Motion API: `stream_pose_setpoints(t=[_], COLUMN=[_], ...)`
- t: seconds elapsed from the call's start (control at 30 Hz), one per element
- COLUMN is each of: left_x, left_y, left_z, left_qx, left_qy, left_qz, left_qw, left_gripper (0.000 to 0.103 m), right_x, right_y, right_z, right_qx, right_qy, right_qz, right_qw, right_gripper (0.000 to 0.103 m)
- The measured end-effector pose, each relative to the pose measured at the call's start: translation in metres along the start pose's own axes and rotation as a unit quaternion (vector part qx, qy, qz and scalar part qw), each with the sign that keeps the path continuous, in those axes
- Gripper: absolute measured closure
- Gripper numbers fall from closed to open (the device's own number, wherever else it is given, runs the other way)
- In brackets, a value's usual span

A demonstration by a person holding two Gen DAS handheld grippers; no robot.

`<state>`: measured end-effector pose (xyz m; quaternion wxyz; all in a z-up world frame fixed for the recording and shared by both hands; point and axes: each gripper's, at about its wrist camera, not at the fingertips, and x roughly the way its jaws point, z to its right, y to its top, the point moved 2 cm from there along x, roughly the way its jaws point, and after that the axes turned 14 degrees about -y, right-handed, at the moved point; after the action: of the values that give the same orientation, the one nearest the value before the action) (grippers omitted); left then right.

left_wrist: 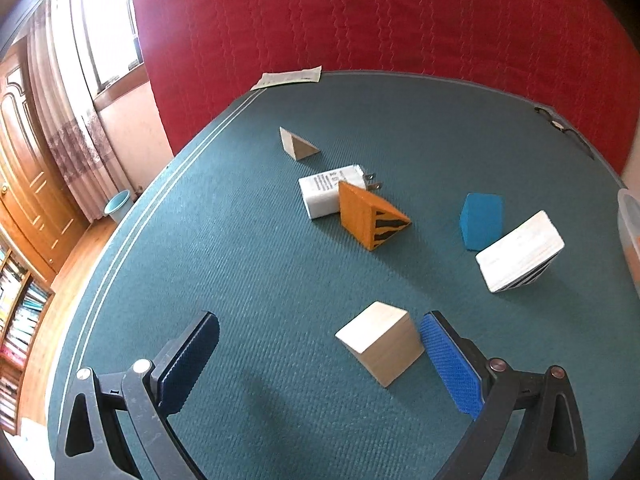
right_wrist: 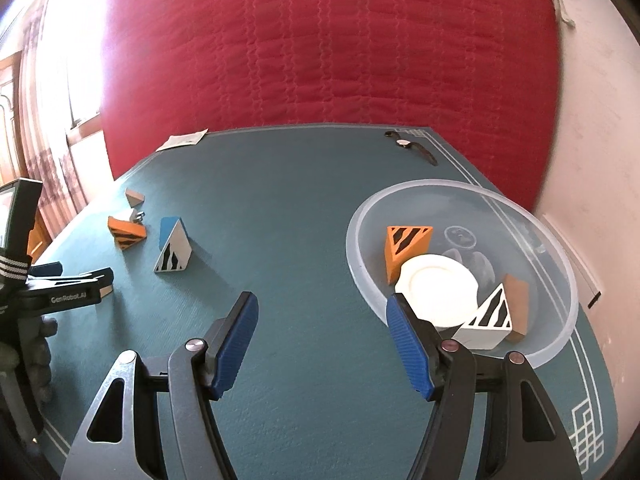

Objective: Organize rigid objects
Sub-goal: 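Lower the left gripper onto the beige wooden cube and close it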

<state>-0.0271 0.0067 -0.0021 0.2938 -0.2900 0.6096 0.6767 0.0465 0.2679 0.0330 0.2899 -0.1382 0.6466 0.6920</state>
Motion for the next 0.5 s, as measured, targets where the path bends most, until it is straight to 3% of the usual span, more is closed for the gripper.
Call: stream_pose_setpoints(t=[0.33,0.5], left_x=[-0.011,-0.011], left_y=[-0.010,-0.017], left_z=[-0.016,-0.028], left_qx=[0.004,-0.010], left_qy=[0.011,-0.017], left_qz=[0.001,-0.017], left_qw=[0.9999,0.9997], left_gripper=[0.001,0.001], right_x=[0.000,-0.001], right_y=[-0.005,-0.007], right_z=[-0.009,-0.017], right_qx=[-0.013,-0.019], right_qy=[0.007,0.025], right_qz=[-0.005,-0.014], right_qw=[1.000,0.999], right_gripper=[0.035,0.035])
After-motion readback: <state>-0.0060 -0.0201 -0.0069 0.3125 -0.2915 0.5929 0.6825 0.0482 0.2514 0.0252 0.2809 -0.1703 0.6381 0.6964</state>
